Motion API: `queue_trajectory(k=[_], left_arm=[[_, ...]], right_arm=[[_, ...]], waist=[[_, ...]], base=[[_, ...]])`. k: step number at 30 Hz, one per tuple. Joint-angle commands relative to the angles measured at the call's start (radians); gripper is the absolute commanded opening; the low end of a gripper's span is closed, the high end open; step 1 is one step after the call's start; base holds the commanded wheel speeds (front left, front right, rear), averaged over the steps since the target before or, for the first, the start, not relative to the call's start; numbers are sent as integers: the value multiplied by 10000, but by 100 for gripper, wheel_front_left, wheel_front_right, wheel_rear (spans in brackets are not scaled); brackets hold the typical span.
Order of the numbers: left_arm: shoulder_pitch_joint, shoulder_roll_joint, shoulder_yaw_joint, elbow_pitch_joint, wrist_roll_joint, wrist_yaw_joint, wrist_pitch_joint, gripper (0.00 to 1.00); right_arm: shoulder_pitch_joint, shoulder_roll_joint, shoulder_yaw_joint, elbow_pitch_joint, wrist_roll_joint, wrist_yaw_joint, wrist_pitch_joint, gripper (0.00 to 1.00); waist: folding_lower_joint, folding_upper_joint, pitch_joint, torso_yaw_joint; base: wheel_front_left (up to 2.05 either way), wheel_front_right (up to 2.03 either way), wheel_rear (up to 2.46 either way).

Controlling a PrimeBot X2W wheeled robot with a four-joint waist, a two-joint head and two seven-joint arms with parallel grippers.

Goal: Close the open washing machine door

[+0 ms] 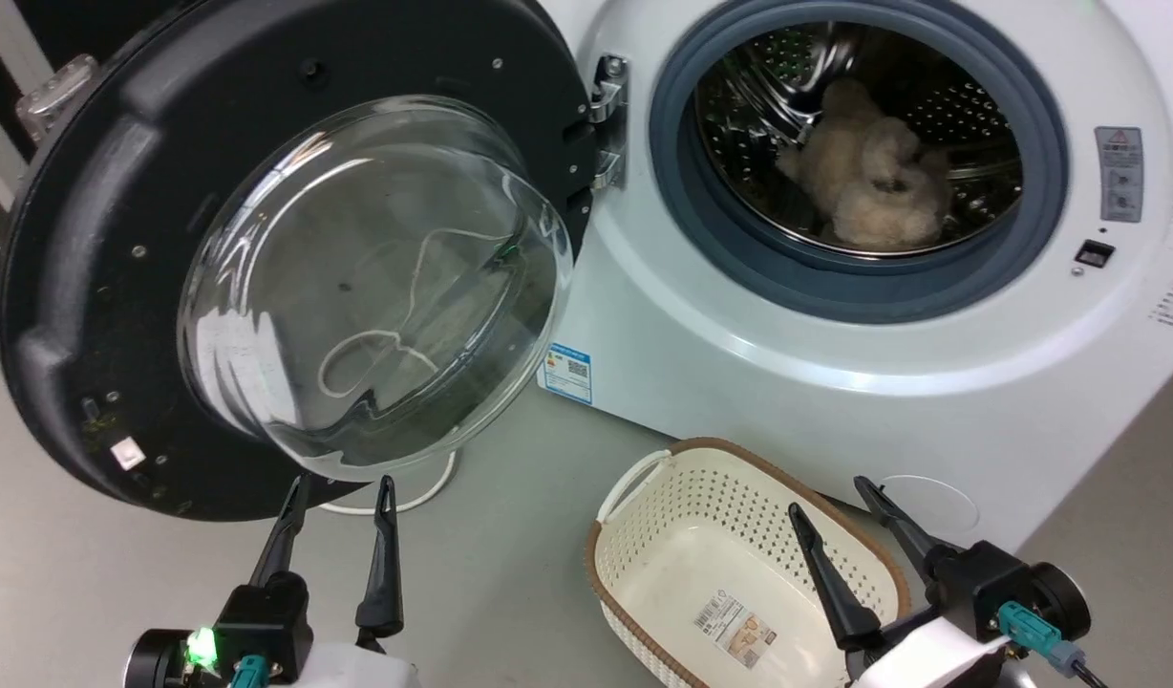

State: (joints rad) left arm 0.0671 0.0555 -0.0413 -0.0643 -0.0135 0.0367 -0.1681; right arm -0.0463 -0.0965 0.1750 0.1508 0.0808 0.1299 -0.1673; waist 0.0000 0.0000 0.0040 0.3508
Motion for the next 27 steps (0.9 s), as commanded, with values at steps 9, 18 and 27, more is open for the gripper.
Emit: queue_trajectory(k=[9, 18, 27], left_arm=[[214, 37, -76, -97, -131, -10, -268, 100], [274, 12, -48, -169, -214, 91, -435, 100], [80, -25, 298, -1288, -840, -175, -623, 0]], right_arm=[[-109, -64, 171, 170, 169, 6, -275, 100], [-95, -130, 298, 291, 250, 6, -443, 100], [97, -177, 211, 312, 305, 7, -630, 100]], waist=[[0, 0, -11, 412], [0, 0, 9, 764], [0, 0, 82, 1188]], base=[[0, 0, 0], [0, 0, 0], [0, 0, 0]])
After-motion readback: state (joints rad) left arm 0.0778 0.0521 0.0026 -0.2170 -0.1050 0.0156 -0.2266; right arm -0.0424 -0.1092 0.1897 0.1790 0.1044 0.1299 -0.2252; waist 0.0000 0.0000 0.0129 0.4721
